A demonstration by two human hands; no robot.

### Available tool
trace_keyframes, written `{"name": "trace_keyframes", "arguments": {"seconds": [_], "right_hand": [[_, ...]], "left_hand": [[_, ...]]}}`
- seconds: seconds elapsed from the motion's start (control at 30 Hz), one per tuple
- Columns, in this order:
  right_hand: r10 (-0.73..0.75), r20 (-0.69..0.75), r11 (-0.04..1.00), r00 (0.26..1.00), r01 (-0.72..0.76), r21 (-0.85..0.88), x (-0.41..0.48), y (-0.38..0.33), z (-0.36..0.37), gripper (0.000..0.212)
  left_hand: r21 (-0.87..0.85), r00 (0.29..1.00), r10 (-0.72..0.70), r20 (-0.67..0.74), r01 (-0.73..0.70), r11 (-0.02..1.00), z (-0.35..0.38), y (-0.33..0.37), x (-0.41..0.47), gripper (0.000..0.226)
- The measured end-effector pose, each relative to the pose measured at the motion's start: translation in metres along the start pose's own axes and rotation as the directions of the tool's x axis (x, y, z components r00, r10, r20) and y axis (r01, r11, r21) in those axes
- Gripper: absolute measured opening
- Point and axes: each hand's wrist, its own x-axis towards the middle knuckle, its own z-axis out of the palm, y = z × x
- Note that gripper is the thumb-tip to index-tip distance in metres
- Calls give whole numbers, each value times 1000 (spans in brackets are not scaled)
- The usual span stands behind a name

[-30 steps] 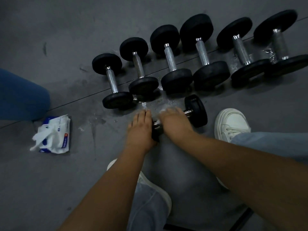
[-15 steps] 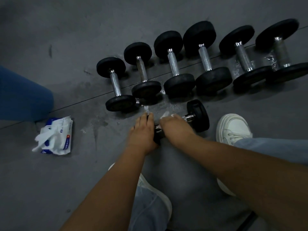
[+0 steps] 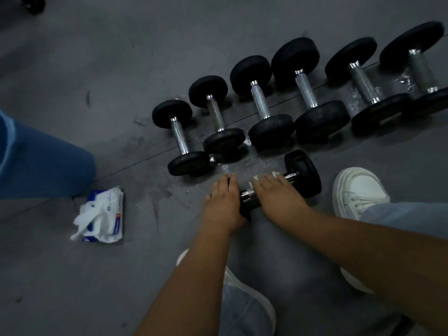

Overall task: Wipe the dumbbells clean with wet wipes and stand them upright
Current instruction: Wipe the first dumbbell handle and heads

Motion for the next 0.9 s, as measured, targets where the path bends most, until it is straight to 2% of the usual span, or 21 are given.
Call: {"name": "trace_keyframes", "arguments": {"seconds": [0.13,0.2,0.3,0.4,0.43,0.5,0.53,0.67,0.73,0.8,0.83,0.9], "right_hand": [[-135,-157,991,978,135,-14,-9,7,8,49],[-101,-139,992,985,110,55,-4,11,5,40],[-41,-75,998,996,44,36,-2,8,3,49],[-182,-90,983,979,181,-21,-5,-1,3,56],[-142,-114,990,983,140,-28,-2,2,-1,52],[29,-119,999,993,-25,36,4,12,-5,51],[45,-115,999,992,-41,31,6,13,-3,52],[-196,-127,981,972,195,-20,3,3,-5,27],[-101,-153,993,983,108,41,13,9,-13,17],[7,-127,995,992,6,101,18,12,-14,23],[-6,-139,996,990,19,92,17,8,-11,22],[-126,-123,988,984,136,71,11,-1,-12,14]], "left_hand": [[46,999,37,40,-39,998,-9,-4,6,124],[77,998,51,44,-54,996,-13,-7,10,125],[101,996,59,63,-65,993,-17,-9,16,123],[96,995,55,84,-63,993,-20,-11,20,120],[92,995,53,87,-61,994,-20,-11,21,121],[87,994,52,98,-60,994,-19,-11,22,123],[82,993,51,106,-60,995,-19,-11,21,125],[70,993,58,98,-65,995,-18,-13,20,128],[66,993,53,102,-60,996,-18,-13,20,128],[63,993,51,106,-58,996,-18,-12,19,129],[65,993,52,105,-59,996,-18,-12,19,129],[80,993,56,101,-64,995,-17,-11,18,129]]}}
